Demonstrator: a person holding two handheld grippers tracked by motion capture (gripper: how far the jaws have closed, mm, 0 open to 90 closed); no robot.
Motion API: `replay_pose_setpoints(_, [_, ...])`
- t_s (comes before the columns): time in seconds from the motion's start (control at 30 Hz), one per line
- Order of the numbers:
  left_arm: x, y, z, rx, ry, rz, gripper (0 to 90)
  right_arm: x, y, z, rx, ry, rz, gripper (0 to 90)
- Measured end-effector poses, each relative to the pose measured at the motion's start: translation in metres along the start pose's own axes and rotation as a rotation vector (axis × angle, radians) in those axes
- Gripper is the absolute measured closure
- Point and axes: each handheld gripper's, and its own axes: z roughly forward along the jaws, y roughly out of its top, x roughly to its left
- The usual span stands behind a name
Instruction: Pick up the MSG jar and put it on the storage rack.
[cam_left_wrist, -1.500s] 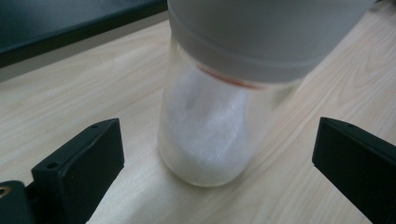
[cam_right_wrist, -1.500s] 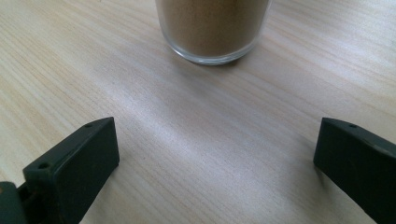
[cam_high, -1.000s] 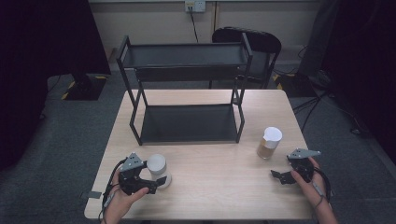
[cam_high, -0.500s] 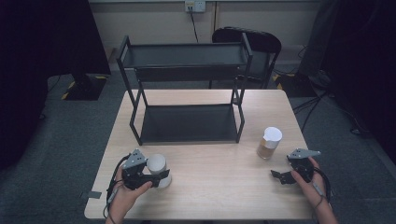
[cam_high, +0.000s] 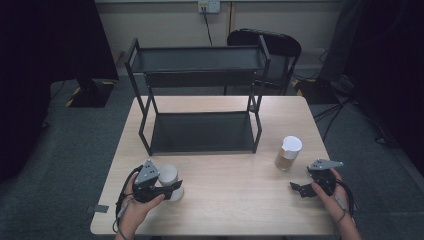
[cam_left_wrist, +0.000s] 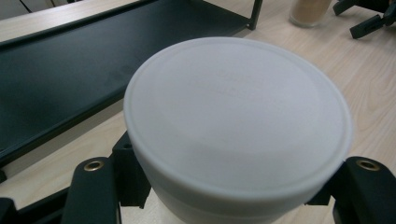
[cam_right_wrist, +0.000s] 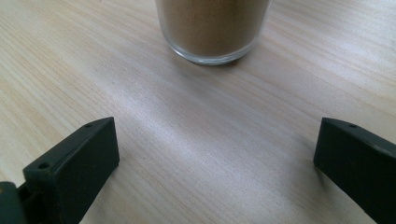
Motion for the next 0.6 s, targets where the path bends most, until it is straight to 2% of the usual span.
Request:
replay_pose_setpoints(0.27, [-0.001,0.004,0.000,0.000,0.024,-0.011,34.5,0.000,0.000,0.000,0.000,0.000,0.000,0.0])
replay_pose_setpoints(0.6, [0.003,0.021,0.000,0.028,0.013,-0.002,34.2,0.000,0.000,0.000,0.000,0.000,0.000,0.0])
